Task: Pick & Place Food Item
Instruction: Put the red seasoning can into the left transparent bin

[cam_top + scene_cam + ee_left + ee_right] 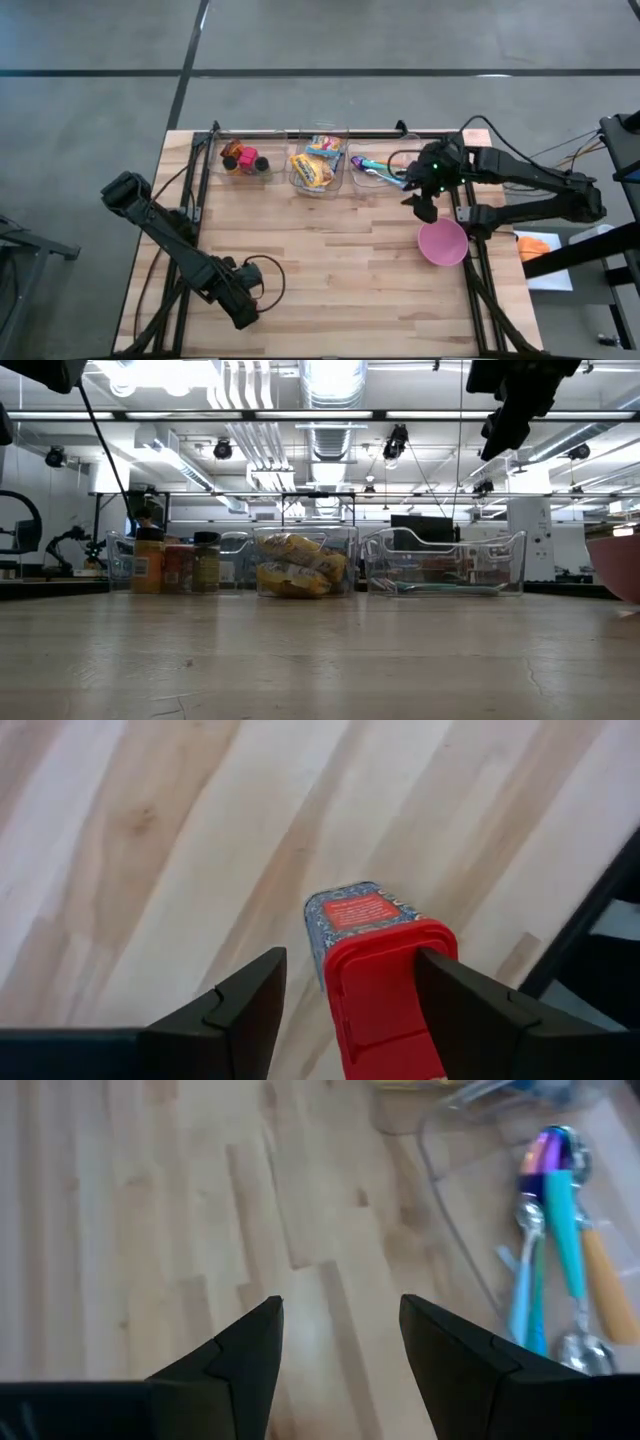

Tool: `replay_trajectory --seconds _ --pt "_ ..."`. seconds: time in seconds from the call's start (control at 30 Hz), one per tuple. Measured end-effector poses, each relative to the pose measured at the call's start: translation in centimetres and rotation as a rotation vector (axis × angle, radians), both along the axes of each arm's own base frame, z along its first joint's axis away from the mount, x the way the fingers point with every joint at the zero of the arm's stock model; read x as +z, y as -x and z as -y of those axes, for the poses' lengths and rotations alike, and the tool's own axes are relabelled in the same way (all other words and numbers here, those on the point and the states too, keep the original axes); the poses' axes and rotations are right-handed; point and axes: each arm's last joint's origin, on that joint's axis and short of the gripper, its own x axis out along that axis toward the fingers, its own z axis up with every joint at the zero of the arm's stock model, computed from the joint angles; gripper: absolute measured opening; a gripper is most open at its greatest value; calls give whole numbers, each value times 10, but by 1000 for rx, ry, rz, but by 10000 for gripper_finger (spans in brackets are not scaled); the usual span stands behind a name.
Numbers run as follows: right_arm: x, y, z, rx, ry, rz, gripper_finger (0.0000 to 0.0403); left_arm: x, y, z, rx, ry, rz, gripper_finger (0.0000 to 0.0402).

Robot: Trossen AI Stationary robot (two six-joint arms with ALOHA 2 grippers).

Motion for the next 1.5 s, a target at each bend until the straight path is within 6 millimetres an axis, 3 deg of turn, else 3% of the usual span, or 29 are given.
replay_trajectory --seconds 0.33,0.43,0.63,0.8,0.93,1.13,1.33,1.5 --pt "1 -6 -18 10 -6 12 200 -1 -8 -16 60 -100 18 224" --pt "1 -7 -21 11 -15 12 200 -9 -6 -25 77 -169 -46 223" --pt "1 -7 -27 20 -32 15 200 -6 -6 -31 130 -152 -93 223" --pt "1 -8 -31 30 -40 13 200 7 -1 -34 247 -120 -54 223" --pt "1 -8 -31 29 -32 12 200 27 7 -38 469 -21 -16 223" --pt "1 -8 -31 19 5 9 200 48 27 -28 745 184 -73 223" --pt "1 -8 -31 27 48 5 200 44 42 -6 869 234 -211 223" --pt "1 -8 -31 43 84 2 200 33 35 5 887 241 -240 223"
